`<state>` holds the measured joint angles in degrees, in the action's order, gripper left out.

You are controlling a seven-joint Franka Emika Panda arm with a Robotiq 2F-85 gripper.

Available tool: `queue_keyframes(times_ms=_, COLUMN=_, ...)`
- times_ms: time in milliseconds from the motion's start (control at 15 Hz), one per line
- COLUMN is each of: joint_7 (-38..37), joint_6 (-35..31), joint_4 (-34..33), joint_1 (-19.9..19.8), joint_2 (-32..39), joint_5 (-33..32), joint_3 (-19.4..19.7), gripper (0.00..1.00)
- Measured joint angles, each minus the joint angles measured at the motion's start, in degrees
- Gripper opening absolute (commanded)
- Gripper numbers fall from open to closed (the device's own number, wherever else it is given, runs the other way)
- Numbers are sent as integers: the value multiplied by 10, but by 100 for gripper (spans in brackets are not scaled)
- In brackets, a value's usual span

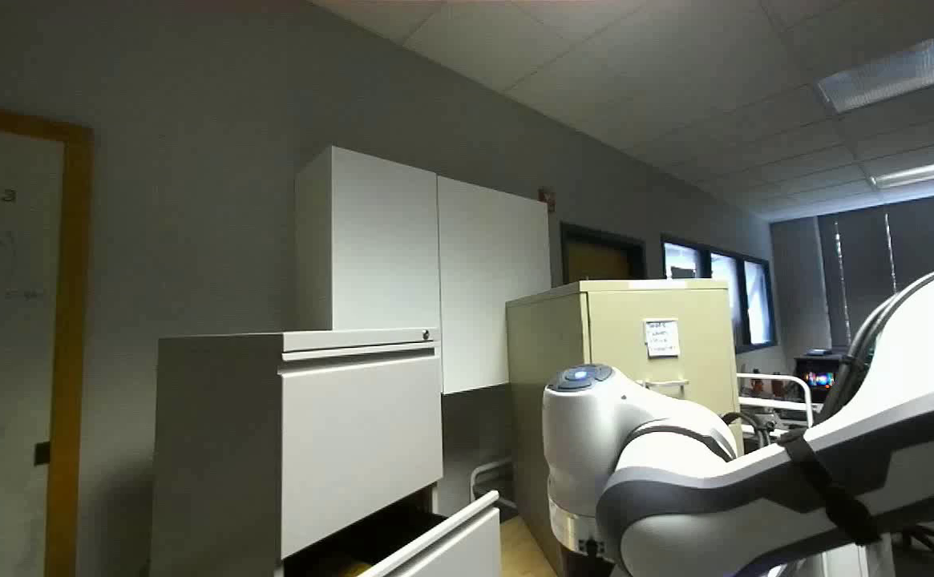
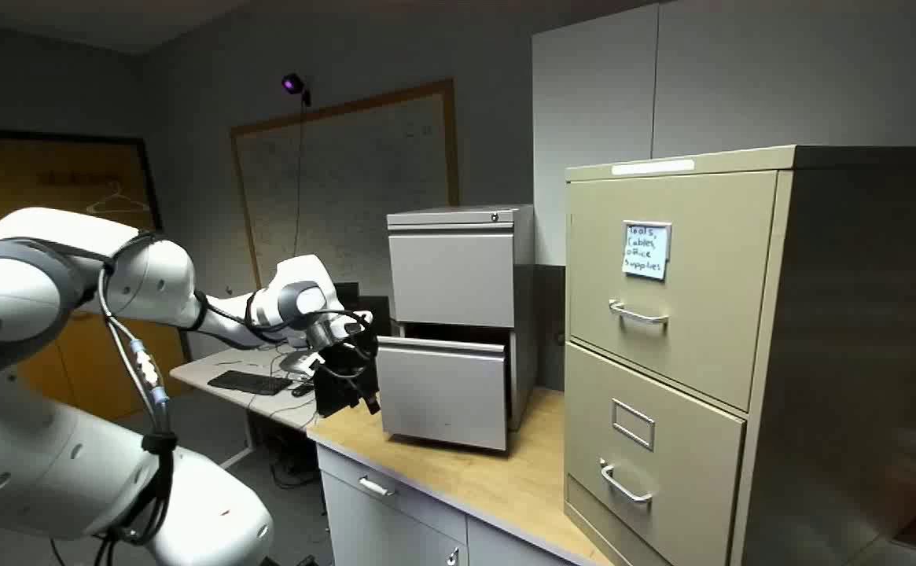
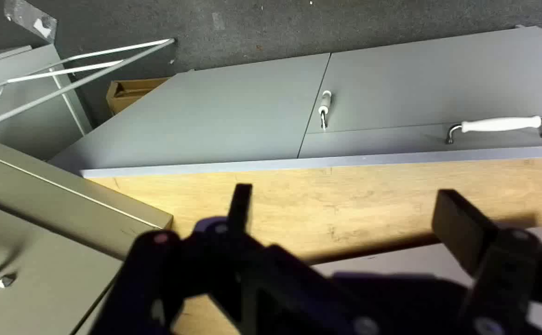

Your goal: Close the bottom drawer of the file cabinet

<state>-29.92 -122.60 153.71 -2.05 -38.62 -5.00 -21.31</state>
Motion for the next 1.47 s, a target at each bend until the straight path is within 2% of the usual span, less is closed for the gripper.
queue_keyframes(times_ms=733, joint_7=-1, joint_6=-1, joint_4=0, joint_1=-1, joint_2=1, joint_5=-2, joint_3=4, gripper=100)
queue_keyframes(times_ms=1000, joint_7=-1, joint_6=-61, joint_4=-2, joint_1=-24, joint_2=14, joint_5=-10, joint_3=29, gripper=100)
queue_keyframes(times_ms=1133, joint_7=-1, joint_6=-119, joint_4=-6, joint_1=-45, joint_2=35, joint_5=-21, joint_3=45, gripper=75)
queue_keyframes(times_ms=1467, joint_7=-1, joint_6=-269, joint_4=-55, joint_1=-99, joint_2=135, joint_5=-37, joint_3=71, gripper=36)
